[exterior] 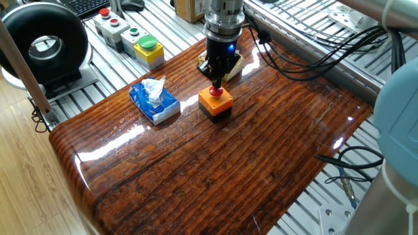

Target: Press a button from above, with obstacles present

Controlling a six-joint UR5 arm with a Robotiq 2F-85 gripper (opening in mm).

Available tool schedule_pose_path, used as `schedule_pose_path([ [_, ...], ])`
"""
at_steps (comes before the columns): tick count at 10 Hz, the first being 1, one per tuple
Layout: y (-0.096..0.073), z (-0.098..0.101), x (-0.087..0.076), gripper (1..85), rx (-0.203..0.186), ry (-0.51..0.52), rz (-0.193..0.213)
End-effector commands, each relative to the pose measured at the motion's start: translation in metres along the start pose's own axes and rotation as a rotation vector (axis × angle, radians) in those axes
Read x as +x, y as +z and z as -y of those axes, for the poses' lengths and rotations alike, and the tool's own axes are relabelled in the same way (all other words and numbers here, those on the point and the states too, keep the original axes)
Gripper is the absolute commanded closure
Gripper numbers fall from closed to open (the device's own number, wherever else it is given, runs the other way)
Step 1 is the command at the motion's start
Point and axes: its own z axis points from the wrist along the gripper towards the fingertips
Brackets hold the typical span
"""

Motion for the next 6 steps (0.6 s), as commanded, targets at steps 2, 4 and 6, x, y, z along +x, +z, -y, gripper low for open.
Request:
schedule_pose_path([
  [2, -0.0016, -0.0041, 0.0012, 84.3, -0.009, 0.012, 0.000],
  [4, 0.0007, -0.0045, 0.0007, 84.3, 0.001, 0.013, 0.003],
  [6, 0.0032, -0.0035, 0.0012, 84.3, 0.004, 0.012, 0.006],
])
